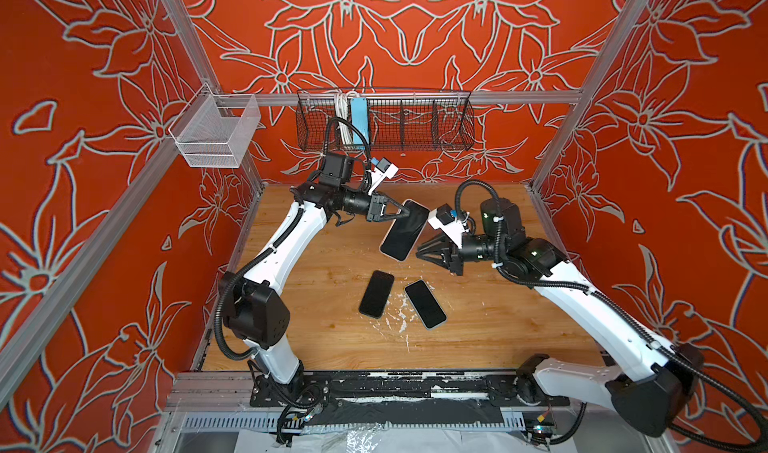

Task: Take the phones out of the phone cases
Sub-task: 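Open the right gripper and back it off the phone while the left gripper holds it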

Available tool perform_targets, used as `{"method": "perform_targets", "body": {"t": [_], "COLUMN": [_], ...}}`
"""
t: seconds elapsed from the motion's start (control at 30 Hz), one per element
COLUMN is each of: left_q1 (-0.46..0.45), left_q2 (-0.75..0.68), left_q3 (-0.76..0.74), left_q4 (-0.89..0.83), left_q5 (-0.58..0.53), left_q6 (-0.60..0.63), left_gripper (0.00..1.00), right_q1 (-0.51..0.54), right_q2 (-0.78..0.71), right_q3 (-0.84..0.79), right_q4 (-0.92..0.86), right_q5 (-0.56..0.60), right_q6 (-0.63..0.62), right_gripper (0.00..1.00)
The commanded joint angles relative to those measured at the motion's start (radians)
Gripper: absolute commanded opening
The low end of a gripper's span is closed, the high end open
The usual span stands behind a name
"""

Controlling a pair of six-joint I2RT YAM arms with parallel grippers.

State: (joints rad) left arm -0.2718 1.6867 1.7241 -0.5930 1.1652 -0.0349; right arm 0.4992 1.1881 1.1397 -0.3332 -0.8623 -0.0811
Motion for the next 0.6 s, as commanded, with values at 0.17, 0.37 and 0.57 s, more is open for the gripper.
{"method": "perform_targets", "body": {"t": [0.17,0.37,0.57], "left_q1": [0.069,0.082,0.079], "left_q2": [-0.178,-0.307,-0.415], "left_q3": [-0.23,-0.503,-0.729], "left_q4": [0.591,0.893,1.107], "left_q5": [-0.296,-0.471,-0.622], "left_q6": [-0.631,-0.889,-1.056], "left_gripper": [0.0,0.0,0.0], "right_q1": [-0.089,-0.101,-0.101], "right_q2": [-0.001,0.018,0.067], "right_q3": [-0.11,-0.157,-0.233], "right_q4": [0.315,0.413,0.627], "right_q5": [-0.095,-0.065,-0.053], "right_q6": [0.353,0.478,0.678], "right_gripper": [0.86,0.9,0.9]}}
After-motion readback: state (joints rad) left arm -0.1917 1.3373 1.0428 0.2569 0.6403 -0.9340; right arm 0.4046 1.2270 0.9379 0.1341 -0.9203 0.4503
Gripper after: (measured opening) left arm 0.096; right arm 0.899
